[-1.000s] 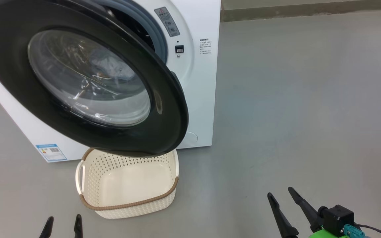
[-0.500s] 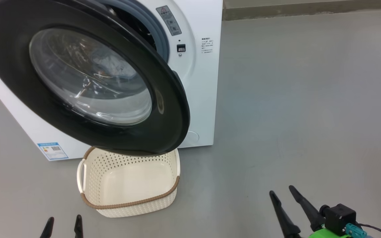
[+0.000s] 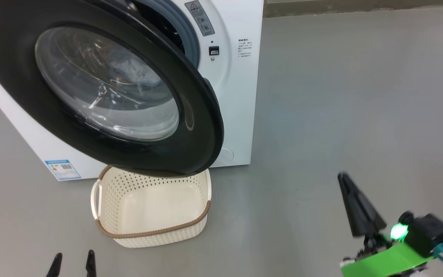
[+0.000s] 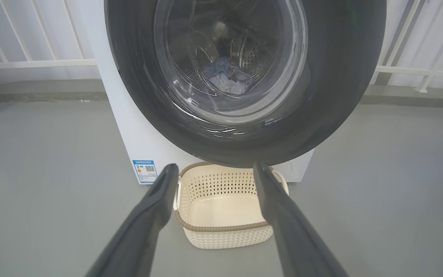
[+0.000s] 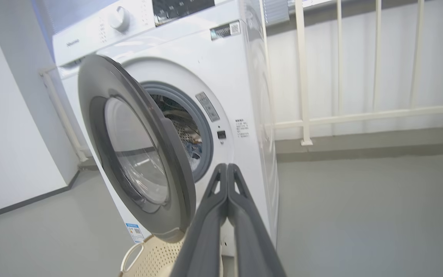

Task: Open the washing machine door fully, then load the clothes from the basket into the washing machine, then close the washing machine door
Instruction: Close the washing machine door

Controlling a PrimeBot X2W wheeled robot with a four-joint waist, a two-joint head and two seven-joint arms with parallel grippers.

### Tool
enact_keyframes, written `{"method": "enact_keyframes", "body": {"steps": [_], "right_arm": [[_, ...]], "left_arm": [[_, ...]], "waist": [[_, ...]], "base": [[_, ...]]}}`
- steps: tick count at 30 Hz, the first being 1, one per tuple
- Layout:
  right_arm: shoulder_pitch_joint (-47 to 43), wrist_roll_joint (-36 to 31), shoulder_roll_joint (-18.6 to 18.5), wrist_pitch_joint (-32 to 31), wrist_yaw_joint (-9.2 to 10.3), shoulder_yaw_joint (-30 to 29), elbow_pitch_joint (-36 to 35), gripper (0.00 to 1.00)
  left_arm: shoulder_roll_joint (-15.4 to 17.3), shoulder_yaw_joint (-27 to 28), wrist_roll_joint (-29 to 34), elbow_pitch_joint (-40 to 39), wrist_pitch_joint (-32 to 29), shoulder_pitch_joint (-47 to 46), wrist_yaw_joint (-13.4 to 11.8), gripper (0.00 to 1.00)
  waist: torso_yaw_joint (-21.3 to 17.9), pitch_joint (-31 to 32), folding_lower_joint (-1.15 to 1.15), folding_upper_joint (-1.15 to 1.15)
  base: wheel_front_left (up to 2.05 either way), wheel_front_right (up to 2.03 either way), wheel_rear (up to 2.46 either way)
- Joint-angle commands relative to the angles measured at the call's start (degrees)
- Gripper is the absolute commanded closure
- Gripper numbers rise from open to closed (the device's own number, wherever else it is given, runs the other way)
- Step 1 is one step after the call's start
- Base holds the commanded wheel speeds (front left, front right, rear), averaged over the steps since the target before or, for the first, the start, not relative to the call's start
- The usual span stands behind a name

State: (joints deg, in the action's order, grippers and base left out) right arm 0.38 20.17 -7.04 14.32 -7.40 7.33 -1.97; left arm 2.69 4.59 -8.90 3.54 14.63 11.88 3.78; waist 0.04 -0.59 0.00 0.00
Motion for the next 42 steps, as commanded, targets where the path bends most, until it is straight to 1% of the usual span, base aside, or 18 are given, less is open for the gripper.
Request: {"method": "enact_keyframes", "body": {"steps": [1,3,6,10,11,14,18,22,25,29,32,36,42], "right_arm": [[3.44,-0.41,-0.32,0.68,-0.09,1.72,-3.94,1.0],[5.25,0.31,-0.61,0.68,-0.09,3.21,-8.01,1.0],[8.27,0.87,-2.36,0.68,-0.09,7.63,-12.31,1.0],[13.0,1.84,-4.3,0.68,-0.09,14.03,-13.71,1.0],[13.0,1.84,-4.3,0.68,-0.09,14.03,-13.71,1.0],[16.97,2.67,-5.28,0.68,-0.09,19.55,-12.81,1.0],[21.13,4.08,-6.34,0.36,-0.09,26.63,-9.32,1.0],[23.26,5.5,-7.12,-0.36,-0.09,32.07,-5.12,1.0],[24.27,6.24,-7.72,-0.59,-0.09,34.99,-2.29,1.0],[25.76,6.72,-8.82,-0.58,-0.09,37.82,0.75,1.0],[26.81,6.88,-9.38,-0.55,-0.09,38.39,3.01,1.0],[28.11,6.47,-9.59,-0.33,-0.09,37.29,5.5,1.0],[29.77,5.14,-9.76,0.17,-0.09,32.65,8.53,1.0]], "left_arm": [[0.19,1.77,-0.57,-1.02,0.37,-1.76,-0.26,0.0],[0.19,1.56,-0.68,-0.98,0.37,-2.15,-0.22,0.0],[0.19,1.16,-0.86,-0.91,0.37,-2.78,-0.22,0.0],[0.19,0.12,-1.38,-0.94,0.37,-4.16,-0.35,0.0],[0.19,0.12,-1.38,-0.94,0.37,-4.16,-0.35,0.0],[0.19,-1.26,-2.04,-0.89,0.37,-5.37,-0.48,0.0],[0.19,-3.32,-2.63,-0.64,0.37,-6.82,-0.63,0.0],[0.19,-4.64,-3.34,-0.61,0.37,-7.92,-0.85,0.0],[0.19,-5.55,-3.9,-0.91,0.37,-8.87,-1.16,0.0],[0.19,-6.05,-4.33,-1.69,0.37,-10.2,-1.07,0.0],[0.19,-6.34,-4.85,-2.12,0.37,-10.99,-1.09,0.0],[0.19,-7.35,-5.35,-2.65,0.37,-12.12,-1.47,0.0],[0.19,-8.73,-6.07,-3.18,0.37,-14.09,-1.95,0.0]], "waist": [[0.19,-0.25,0.0,0.0],[0.51,-0.58,0.0,0.0],[1.24,-1.09,0.0,0.0],[2.84,-2.0,0.0,0.0],[2.84,-2.0,0.0,0.0],[4.53,-2.63,0.0,0.0],[7.3,-3.58,0.0,0.0],[10.27,-4.92,0.0,0.0],[12.38,-6.37,0.0,0.0],[14.66,-8.88,0.0,0.0],[15.83,-11.07,0.0,0.0],[16.82,-14.21,0.0,0.0],[17.19,-18.25,0.0,0.0]], "base": [[0.0,0.0,0.0],[0.0,0.0,0.0],[0.0,0.0,0.0],[0.0,0.0,0.0],[0.0,0.0,0.0],[0.0,0.0,0.0],[0.0,0.0,0.0],[0.0,0.0,0.0],[0.0,0.0,0.0],[0.0,0.0,0.0],[0.0,0.0,0.0],[0.0,0.0,0.0],[0.0,0.0,0.0]]}}
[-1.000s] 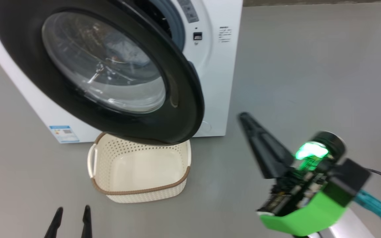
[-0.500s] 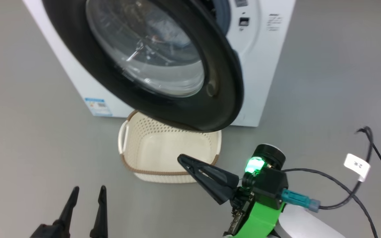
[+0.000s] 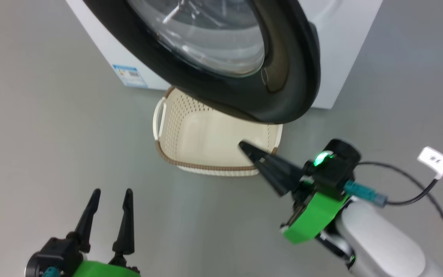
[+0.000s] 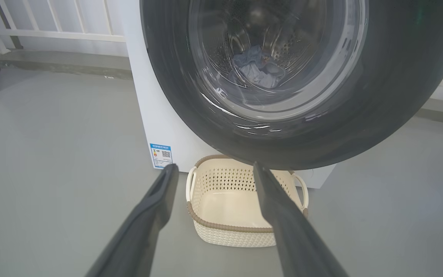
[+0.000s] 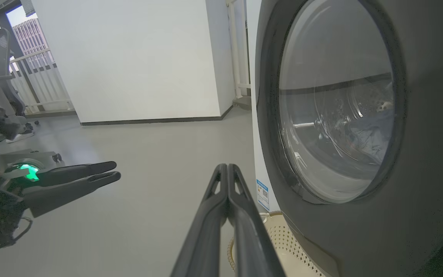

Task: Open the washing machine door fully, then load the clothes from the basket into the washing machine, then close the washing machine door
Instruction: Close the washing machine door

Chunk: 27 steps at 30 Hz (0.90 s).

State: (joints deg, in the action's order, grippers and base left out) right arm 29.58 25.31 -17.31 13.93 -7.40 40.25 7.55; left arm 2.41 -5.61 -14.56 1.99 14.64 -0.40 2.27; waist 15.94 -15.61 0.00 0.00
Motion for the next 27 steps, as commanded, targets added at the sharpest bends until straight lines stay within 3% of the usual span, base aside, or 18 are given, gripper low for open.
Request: {"method": "enact_keyframes", "body": {"steps": [1,27], "right_arm": [[0.95,-0.26,0.53,0.63,-0.09,-1.23,-0.58,1.0],[22.8,-6.96,3.37,1.06,-0.09,-22.01,5.97,1.0]], "left_arm": [[0.47,1.25,-0.49,-1.67,0.36,-2.16,-0.51,0.0],[0.47,-2.12,-0.58,-2.91,0.36,-10.57,0.45,0.0]], "waist": [[1.27,-3.85,0.0,0.0],[-1.64,-18.87,0.0,0.0]], "base": [[0.0,0.0,0.0],[0.0,0.0,0.0]]}}
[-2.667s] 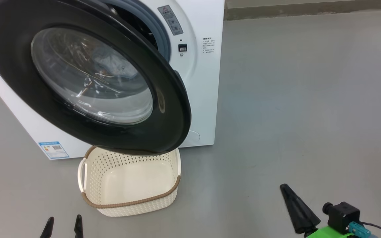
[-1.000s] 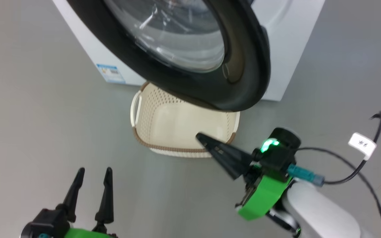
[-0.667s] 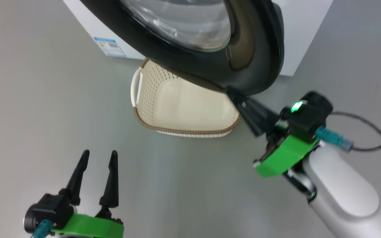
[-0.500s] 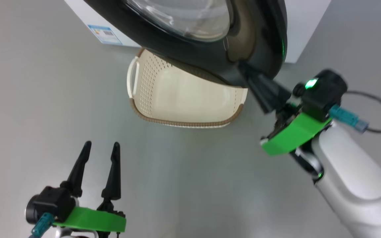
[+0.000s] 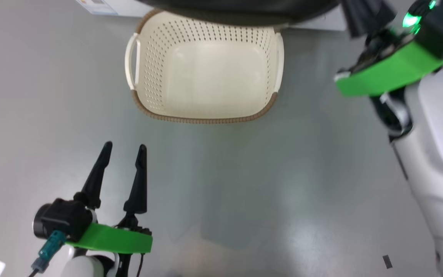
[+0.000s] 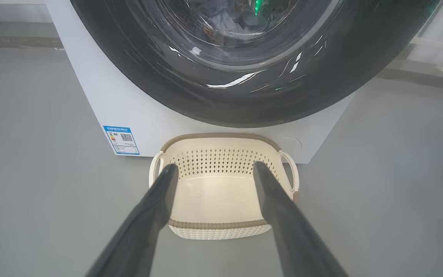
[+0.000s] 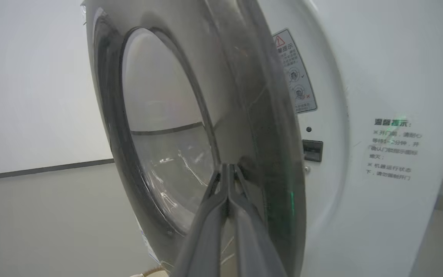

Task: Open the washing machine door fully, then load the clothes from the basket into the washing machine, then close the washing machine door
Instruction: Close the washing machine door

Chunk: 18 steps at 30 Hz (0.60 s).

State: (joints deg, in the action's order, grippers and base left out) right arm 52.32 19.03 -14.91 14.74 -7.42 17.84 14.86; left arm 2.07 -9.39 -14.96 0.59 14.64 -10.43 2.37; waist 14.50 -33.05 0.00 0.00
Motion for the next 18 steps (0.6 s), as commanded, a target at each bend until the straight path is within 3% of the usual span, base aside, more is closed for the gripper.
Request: {"method": "enact_keyframes", "body": {"steps": [1,18], "right_arm": [[1.28,-0.79,0.94,0.25,-0.07,0.04,-0.74,1.0],[19.28,-1.25,0.86,0.26,-0.07,-0.84,9.56,1.0]], "left_arm": [[0.81,1.5,-0.31,-1.47,0.36,-0.85,0.36,0.0],[0.81,-1.14,-2.18,-1.68,0.36,-3.57,0.15,0.0]], "waist": [[-0.11,-1.88,0.0,0.0],[1.51,-6.91,0.0,0.0]], "base": [[0.0,0.0,0.0],[0.0,0.0,0.0]]}}
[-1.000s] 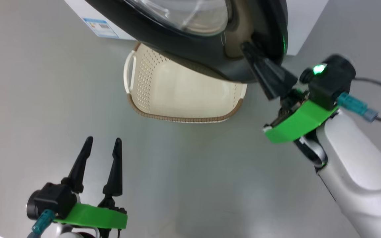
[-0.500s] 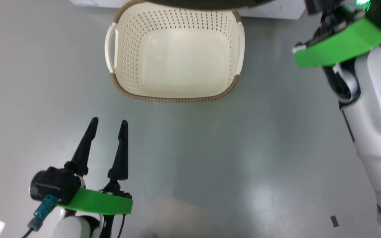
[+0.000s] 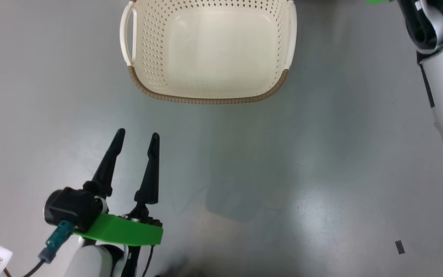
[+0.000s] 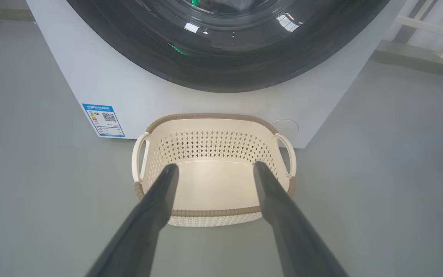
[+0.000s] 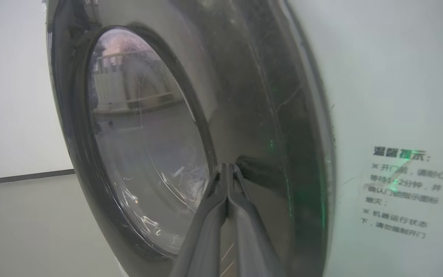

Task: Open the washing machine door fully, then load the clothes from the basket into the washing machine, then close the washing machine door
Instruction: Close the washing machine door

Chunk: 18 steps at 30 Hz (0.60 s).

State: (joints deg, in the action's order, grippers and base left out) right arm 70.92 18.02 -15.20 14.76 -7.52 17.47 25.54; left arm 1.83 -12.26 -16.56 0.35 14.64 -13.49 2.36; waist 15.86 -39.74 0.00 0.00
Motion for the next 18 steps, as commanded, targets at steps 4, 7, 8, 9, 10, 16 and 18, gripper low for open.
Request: {"method": "enact_keyframes", "body": {"steps": [4,7,8,9,10,16,18], "right_arm": [[2.1,-0.35,1.39,0.24,0.03,-1.77,-0.03,1.0],[2.47,-0.61,1.49,0.24,0.03,-2.07,0.63,1.0],[2.57,-0.62,1.6,0.24,0.03,-2.08,0.77,1.0],[2.62,-0.63,1.71,0.24,0.03,-2.04,0.82,1.0],[2.5,-0.59,1.83,0.24,0.03,-1.89,0.82,1.0],[-0.31,1.19,1.86,0.24,0.03,0.36,0.55,1.0],[-2.22,2.54,1.59,0.24,0.03,1.62,0.38,1.0]], "left_arm": [[1.05,1.29,-0.67,-1.27,0.36,-0.79,0.09,0.0],[1.05,1.24,-0.61,-1.22,0.36,-1.01,0.18,0.0],[1.05,1.29,-0.56,-1.22,0.36,-1.04,0.2,0.0],[1.05,1.35,-0.5,-1.22,0.36,-1.07,0.2,0.0],[1.05,1.4,-0.45,-1.22,0.36,-1.11,0.2,0.0],[1.05,1.71,-0.47,-1.03,0.36,-1.17,0.15,0.0],[1.05,1.98,-0.38,-1.07,0.36,-1.13,0.07,0.0]], "waist": [[0.12,-0.21,0.0,0.0],[-0.03,0.03,0.0,0.0],[-0.12,0.08,0.0,0.0],[-0.25,0.11,0.0,0.0],[-0.37,0.17,0.0,0.0],[-1.11,1.36,0.0,0.0],[-1.42,2.14,0.0,0.0]], "base": [[0.0,0.0,0.0],[0.0,0.0,0.0],[0.0,0.0,0.0],[0.0,0.0,0.0],[0.0,0.0,0.0],[0.0,0.0,0.0],[0.0,0.0,0.0]]}}
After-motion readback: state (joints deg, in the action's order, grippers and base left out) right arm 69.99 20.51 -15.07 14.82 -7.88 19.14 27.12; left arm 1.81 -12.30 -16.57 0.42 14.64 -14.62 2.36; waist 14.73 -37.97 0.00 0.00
